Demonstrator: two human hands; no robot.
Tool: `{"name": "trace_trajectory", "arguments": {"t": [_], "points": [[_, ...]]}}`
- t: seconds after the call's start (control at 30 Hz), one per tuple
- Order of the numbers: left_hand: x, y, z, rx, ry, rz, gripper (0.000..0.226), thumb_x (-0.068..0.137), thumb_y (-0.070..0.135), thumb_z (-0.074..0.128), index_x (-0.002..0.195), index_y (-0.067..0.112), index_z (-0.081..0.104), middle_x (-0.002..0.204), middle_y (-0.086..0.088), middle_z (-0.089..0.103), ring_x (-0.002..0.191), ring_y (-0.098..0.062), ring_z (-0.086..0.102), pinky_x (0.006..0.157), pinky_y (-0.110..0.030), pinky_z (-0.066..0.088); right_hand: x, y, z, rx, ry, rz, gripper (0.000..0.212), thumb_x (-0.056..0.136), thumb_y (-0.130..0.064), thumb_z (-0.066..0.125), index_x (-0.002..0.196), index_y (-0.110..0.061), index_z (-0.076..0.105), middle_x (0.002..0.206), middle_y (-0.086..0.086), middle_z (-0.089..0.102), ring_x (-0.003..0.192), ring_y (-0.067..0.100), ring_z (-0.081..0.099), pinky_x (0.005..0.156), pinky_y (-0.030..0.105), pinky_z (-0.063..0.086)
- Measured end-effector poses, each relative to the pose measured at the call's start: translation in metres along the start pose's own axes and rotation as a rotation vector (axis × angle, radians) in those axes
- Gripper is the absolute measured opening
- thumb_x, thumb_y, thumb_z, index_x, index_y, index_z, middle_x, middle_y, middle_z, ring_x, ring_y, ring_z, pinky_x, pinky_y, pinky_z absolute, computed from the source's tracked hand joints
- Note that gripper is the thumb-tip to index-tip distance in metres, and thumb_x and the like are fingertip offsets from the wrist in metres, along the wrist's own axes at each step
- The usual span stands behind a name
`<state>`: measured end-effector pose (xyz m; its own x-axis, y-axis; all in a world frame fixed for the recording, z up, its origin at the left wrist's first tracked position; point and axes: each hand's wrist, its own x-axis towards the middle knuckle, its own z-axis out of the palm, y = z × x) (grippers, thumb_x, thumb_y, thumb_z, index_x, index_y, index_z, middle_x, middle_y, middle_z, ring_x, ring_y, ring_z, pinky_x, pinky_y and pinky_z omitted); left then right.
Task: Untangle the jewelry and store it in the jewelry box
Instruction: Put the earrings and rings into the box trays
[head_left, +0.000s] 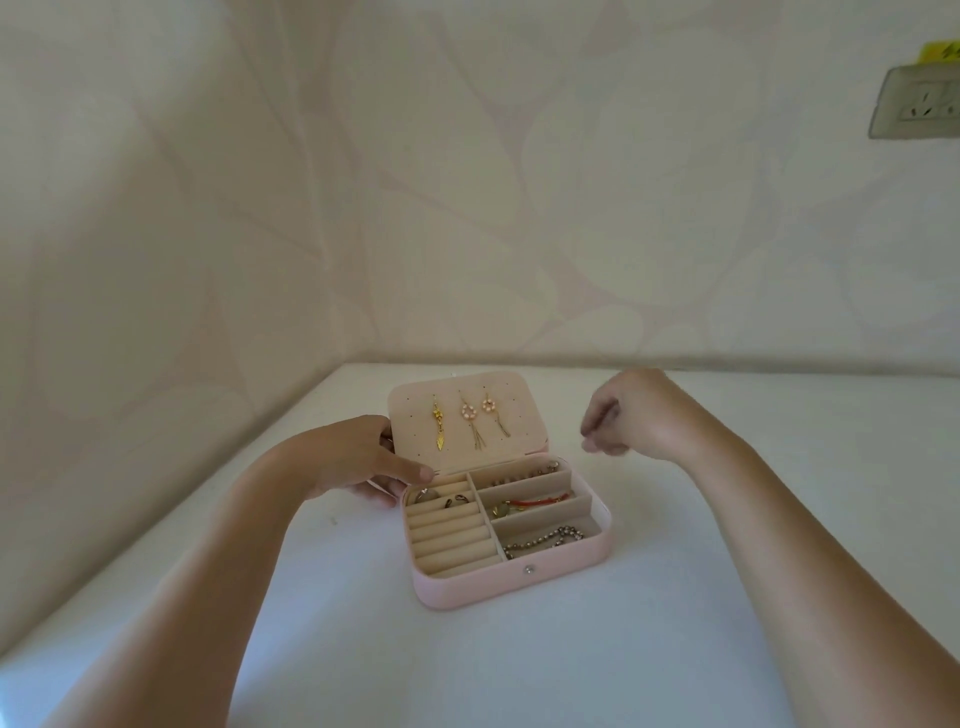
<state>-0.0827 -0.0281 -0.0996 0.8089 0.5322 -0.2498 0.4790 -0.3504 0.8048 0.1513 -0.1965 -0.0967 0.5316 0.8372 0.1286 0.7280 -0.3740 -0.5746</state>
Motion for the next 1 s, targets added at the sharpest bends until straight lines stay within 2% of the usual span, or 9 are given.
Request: {"name": "trace_trajectory", "arguments": {"t": [0.07, 0.17, 0.23, 0.33, 0.4, 0.5, 0.67, 0.87, 1.0], "points": [[-0.001, 0.001, 0.0, 0.011, -0.008, 0.002, 0.025, 0.079, 0.015, 0.074, 0.101, 0.019, 0.064, 0.099, -0.005, 0.071, 0.082, -0.014, 0.066, 0.081, -0.029, 0.056, -0.004, -0.017, 0.009, 0.223, 0.107, -0.127, 0.016, 0.073, -0.002, 0.077, 0.071, -0.015, 0.068, 0.058, 0.002, 0.066, 0.047, 0.004, 0.059, 0.056, 0.018, 0.05], [-0.003, 0.002, 0.001, 0.031, -0.016, 0.0, 0.027, 0.077, 0.013, 0.076, 0.1, 0.02, 0.063, 0.099, -0.003, 0.07, 0.083, -0.013, 0.066, 0.08, -0.025, 0.056, -0.018, -0.047, 0.03, 0.451, -0.005, -0.269, 0.013, 0.076, 0.004, 0.073, 0.078, -0.008, 0.069, 0.062, 0.002, 0.065, 0.056, 0.011, 0.063, 0.06, 0.021, 0.055], [-0.005, 0.004, 0.0, 0.038, -0.018, 0.003, 0.03, 0.075, 0.01, 0.077, 0.098, 0.022, 0.063, 0.094, 0.003, 0.069, 0.078, -0.008, 0.067, 0.074, -0.021, 0.055, -0.028, -0.061, 0.046, 0.432, -0.086, -0.314, 0.011, 0.078, 0.003, 0.072, 0.083, -0.006, 0.07, 0.066, 0.002, 0.065, 0.059, 0.012, 0.062, 0.06, 0.02, 0.054], [-0.008, 0.005, 0.001, 0.059, -0.016, 0.014, 0.029, 0.073, 0.008, 0.078, 0.092, 0.023, 0.063, 0.087, 0.008, 0.066, 0.066, 0.001, 0.065, 0.065, -0.016, 0.05, -0.038, -0.072, 0.064, 0.271, -0.13, -0.397, 0.012, 0.077, -0.014, 0.076, 0.081, -0.024, 0.072, 0.072, -0.002, 0.07, 0.063, 0.007, 0.063, 0.061, 0.023, 0.051], [-0.008, 0.005, 0.001, 0.079, -0.007, 0.019, 0.027, 0.073, 0.006, 0.077, 0.089, 0.023, 0.063, 0.085, 0.007, 0.064, 0.063, 0.003, 0.064, 0.063, -0.015, 0.049, -0.041, -0.076, 0.07, 0.206, -0.127, -0.44, 0.009, 0.077, -0.02, 0.077, 0.082, -0.027, 0.074, 0.08, -0.006, 0.071, 0.067, 0.0, 0.058, 0.062, 0.01, 0.044], [-0.008, 0.005, 0.002, 0.092, -0.003, 0.023, 0.029, 0.072, 0.007, 0.079, 0.092, 0.023, 0.064, 0.087, 0.007, 0.064, 0.067, 0.002, 0.064, 0.069, -0.018, 0.053, -0.044, -0.08, 0.077, 0.134, -0.101, -0.446, 0.01, 0.078, -0.021, 0.076, 0.088, -0.021, 0.076, 0.085, -0.007, 0.07, 0.074, 0.0, 0.055, 0.061, 0.004, 0.037], [-0.007, 0.004, 0.001, 0.094, -0.006, 0.024, 0.032, 0.072, 0.009, 0.079, 0.095, 0.024, 0.064, 0.088, 0.01, 0.065, 0.078, -0.003, 0.064, 0.075, -0.019, 0.054, -0.039, -0.079, 0.088, 0.078, -0.09, -0.45, 0.011, 0.076, -0.022, 0.077, 0.088, -0.022, 0.076, 0.091, -0.006, 0.073, 0.081, 0.007, 0.063, 0.075, 0.018, 0.046], [-0.006, 0.004, 0.0, 0.097, -0.011, 0.018, 0.034, 0.071, 0.008, 0.08, 0.097, 0.023, 0.063, 0.088, 0.009, 0.066, 0.07, 0.001, 0.065, 0.073, -0.019, 0.054, -0.041, -0.079, 0.08, 0.112, -0.152, -0.457, 0.012, 0.079, -0.019, 0.076, 0.09, -0.016, 0.077, 0.093, -0.011, 0.071, 0.071, -0.01, 0.055, 0.066, 0.001, 0.034], [-0.006, 0.003, 0.0, 0.098, -0.007, 0.014, 0.035, 0.071, 0.008, 0.08, 0.098, 0.022, 0.063, 0.09, 0.008, 0.065, 0.078, -0.005, 0.065, 0.079, -0.023, 0.055, -0.044, -0.08, 0.075, 0.04, -0.2, -0.519, 0.013, 0.082, -0.02, 0.072, 0.094, -0.017, 0.077, 0.095, -0.004, 0.069, 0.073, -0.002, 0.049, 0.066, 0.001, 0.031]]}}
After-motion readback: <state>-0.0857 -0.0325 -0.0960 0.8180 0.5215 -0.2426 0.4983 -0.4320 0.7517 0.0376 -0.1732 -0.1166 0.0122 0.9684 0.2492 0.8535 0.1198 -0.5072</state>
